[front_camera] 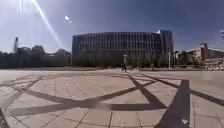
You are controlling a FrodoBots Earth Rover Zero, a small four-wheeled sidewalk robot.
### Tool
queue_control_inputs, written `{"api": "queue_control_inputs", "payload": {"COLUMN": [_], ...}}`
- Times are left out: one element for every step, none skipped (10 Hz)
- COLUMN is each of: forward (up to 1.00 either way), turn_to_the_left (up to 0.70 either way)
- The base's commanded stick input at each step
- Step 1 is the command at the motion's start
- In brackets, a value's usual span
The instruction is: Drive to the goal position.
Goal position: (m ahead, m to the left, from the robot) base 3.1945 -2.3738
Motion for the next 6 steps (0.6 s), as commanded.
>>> {"api": "queue_control_inputs", "payload": {"forward": [0.70,0.63,0.34,0.04,0.04,0.02], "turn_to_the_left": [0.00,0.00,0.00,0.00,0.00,0.00]}}
